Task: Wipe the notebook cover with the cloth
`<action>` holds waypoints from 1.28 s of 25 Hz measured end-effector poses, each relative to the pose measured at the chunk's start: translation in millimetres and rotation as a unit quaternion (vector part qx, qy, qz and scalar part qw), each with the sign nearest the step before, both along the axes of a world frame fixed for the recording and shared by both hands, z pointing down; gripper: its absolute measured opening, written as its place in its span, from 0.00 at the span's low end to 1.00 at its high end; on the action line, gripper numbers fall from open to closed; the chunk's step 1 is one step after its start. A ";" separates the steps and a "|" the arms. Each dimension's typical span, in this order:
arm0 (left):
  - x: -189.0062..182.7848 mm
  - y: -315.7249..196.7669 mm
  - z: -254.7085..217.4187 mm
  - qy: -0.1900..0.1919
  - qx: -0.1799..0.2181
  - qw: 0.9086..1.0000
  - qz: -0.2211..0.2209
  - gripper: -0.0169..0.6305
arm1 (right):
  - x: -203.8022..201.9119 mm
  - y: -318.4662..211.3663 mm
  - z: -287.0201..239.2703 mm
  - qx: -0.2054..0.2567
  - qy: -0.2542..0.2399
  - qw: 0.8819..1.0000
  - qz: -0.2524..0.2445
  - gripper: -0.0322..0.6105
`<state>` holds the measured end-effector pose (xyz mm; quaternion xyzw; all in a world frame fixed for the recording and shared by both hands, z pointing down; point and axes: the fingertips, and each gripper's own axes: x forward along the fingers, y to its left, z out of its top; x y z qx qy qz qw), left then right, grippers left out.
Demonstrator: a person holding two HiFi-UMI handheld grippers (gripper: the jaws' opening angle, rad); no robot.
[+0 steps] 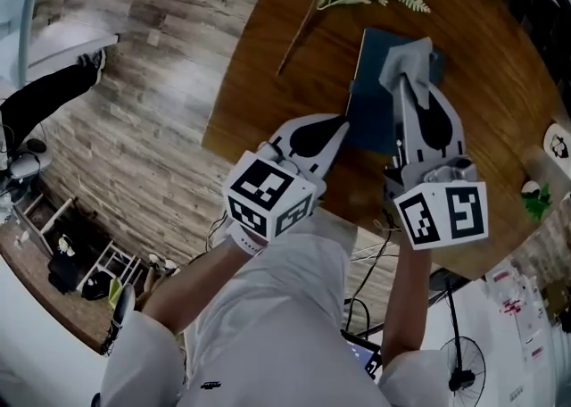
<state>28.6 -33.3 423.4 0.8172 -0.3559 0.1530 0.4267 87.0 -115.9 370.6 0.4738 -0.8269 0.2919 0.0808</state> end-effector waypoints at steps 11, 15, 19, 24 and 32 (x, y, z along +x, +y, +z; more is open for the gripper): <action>11.4 4.5 29.6 0.011 -0.036 0.999 0.003 0.05 | -20.7 -13.9 48.4 -0.066 0.021 0.997 -0.038 0.11; 12.8 6.8 32.2 0.011 -0.037 0.999 0.008 0.05 | -23.2 -16.2 60.8 -0.088 0.027 0.995 -0.039 0.11; 13.9 5.8 42.3 0.003 -0.039 0.999 0.013 0.05 | -28.3 -15.8 76.9 -0.107 0.039 0.992 -0.051 0.11; 14.8 5.7 47.1 -0.011 -0.034 0.999 0.015 0.05 | -27.0 -16.8 91.6 -0.132 0.085 0.987 -0.045 0.11; 12.6 4.6 50.3 -0.022 -0.044 0.999 0.003 0.05 | -11.6 -15.7 99.4 -0.157 0.115 0.980 -0.034 0.11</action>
